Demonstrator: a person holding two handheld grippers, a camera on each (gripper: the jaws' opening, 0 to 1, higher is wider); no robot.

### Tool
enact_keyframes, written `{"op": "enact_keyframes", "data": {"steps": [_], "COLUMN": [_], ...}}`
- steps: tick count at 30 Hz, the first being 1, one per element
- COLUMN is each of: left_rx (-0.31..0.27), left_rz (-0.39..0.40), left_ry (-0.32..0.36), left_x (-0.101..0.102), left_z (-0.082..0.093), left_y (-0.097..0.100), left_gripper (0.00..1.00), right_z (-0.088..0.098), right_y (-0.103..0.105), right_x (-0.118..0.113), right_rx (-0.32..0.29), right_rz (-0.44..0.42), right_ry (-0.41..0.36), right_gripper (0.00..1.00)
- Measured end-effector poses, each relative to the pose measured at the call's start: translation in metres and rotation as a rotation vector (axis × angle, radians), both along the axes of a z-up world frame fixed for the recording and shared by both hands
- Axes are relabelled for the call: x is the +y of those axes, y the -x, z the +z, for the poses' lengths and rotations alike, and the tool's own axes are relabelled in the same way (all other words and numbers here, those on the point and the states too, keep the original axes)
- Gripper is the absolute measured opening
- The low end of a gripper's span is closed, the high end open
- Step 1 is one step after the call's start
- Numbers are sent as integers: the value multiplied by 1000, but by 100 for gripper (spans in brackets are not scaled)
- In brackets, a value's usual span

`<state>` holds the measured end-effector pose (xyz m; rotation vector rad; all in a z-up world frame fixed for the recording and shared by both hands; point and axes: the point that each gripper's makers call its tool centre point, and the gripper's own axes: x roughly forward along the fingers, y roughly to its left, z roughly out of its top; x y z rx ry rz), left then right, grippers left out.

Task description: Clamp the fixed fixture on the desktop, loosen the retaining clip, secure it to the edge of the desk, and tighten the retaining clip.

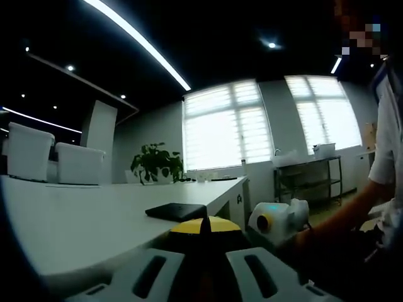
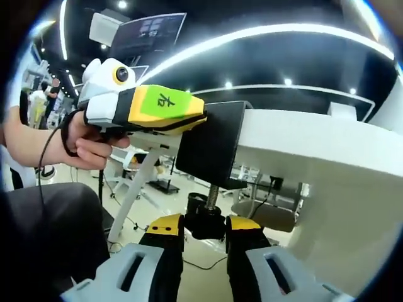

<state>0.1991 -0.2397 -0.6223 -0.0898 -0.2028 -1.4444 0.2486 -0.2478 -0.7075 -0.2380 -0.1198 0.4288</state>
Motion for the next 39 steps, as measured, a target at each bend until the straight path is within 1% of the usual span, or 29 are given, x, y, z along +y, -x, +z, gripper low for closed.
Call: {"op": "enact_keyframes", "data": {"steps": [4,9,13,16,19,20,21,22,23,25,26,28,30,31,32,33,34,36,37,39], "left_rx": [-1,-1,-3,-5,-8,-10,-10,-11,-12,-9,-9,-13,-12,-12,-9,-9,-13,-17,-19,-13], "left_rz": [-1,-3,-2,-2,0,0,0,0,0,-1,0,2,3,3,5,5,6,11,12,9], "left_ry": [0,0,-1,-1,-5,-6,-6,-6,-7,-5,-4,-4,-4,-4,-4,-4,-6,-6,-6,-2], "left_x": [0,0,0,0,0,0,0,0,0,0,0,0,0,0,0,0,-1,-1,-1,-1], "left_z": [0,0,0,0,0,0,0,0,0,0,0,-1,0,0,0,0,-1,-1,-1,-1], "left_y": [0,0,0,1,1,1,1,1,2,2,2,2,1,1,1,1,1,2,2,1], "left_gripper": [3,3,3,3,3,3,3,3,3,3,3,3,3,3,3,3,3,3,3,3], "right_z": [-1,-1,-1,-1,-1,-2,-4,-5,-7,-15,-19,-26,-35,-33,-35,-35,-35,-31,-28,-22], "right_y": [0,0,0,1,3,5,6,10,13,24,28,34,42,46,50,54,55,54,54,53], "right_x": [2,3,6,5,0,-3,-4,-7,-11,-12,-14,-14,-21,-23,-20,-16,-12,-2,4,6], "right_rx": [9,18,25,14,4,4,1,-5,-3,5,13,22,57,37,45,48,43,32,29,9], "right_rz": [33,55,46,15,-43,-67,-74,-102,-142,-196,-233,-273,-390,-438,-475,-495,-518,-529,-526,-527], "right_ry": [-24,-17,-15,-24,-56,-63,-59,-64,-89,-137,-151,-164,-235,-279,-342,-328,-296,-230,-233,-250], "right_gripper": [24,24,25,25,27,29,31,34,35,37,37,39,40,39,38,39,39,39,39,40]}}
